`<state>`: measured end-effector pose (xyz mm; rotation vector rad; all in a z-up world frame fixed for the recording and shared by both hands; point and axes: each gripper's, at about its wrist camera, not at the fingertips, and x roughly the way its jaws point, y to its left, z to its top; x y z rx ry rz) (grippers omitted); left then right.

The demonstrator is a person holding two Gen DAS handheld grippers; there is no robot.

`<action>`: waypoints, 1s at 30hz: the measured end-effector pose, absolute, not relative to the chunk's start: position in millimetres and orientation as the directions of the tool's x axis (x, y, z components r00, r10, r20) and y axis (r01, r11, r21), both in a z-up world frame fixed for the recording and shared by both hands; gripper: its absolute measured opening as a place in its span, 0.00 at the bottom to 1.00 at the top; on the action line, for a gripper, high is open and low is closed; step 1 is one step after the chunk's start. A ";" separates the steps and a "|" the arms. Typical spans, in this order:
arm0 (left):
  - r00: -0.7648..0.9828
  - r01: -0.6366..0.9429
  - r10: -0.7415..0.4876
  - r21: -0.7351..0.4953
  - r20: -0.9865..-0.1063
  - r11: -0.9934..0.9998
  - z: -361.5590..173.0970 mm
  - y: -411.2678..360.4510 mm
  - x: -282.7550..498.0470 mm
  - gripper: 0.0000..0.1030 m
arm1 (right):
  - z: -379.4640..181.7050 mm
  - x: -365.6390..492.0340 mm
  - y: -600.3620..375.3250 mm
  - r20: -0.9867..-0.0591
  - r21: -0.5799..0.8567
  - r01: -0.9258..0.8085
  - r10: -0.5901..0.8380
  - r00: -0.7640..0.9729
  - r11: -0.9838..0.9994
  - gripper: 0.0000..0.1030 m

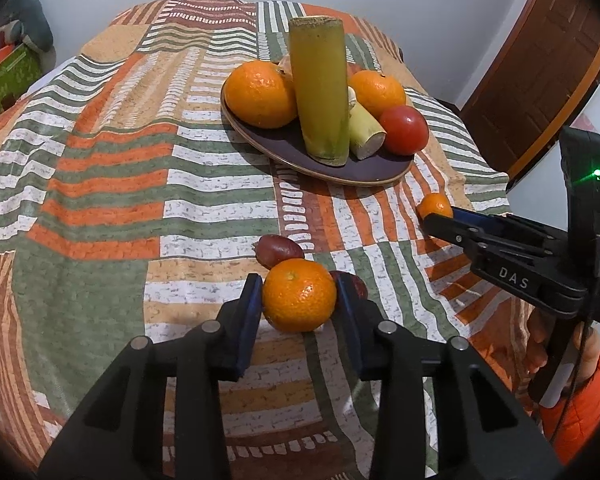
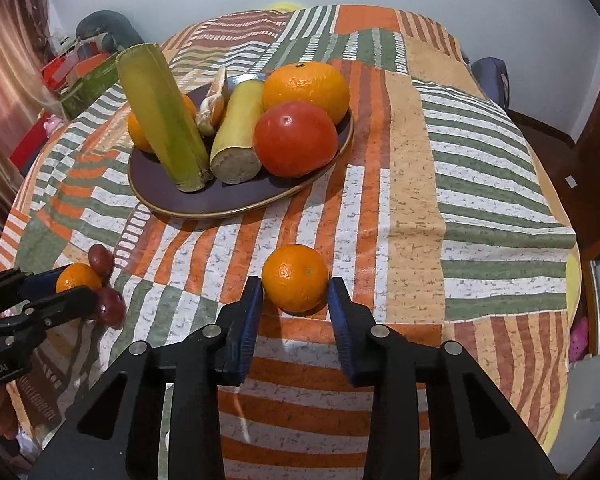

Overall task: Organize fruits
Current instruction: 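Grasp a small mandarin with the left gripper while the right gripper grasps another mandarin, then carry both mandarins onto the purple plate and open both grippers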

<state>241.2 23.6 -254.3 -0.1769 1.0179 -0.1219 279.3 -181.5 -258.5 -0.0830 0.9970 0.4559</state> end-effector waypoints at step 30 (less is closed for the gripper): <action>0.653 0.034 -0.161 -0.184 -0.740 0.982 -191.8 36.1 282.8 0.36 | -208.7 281.7 -166.0 -0.721 0.149 -0.447 0.407 0.562 0.882 0.30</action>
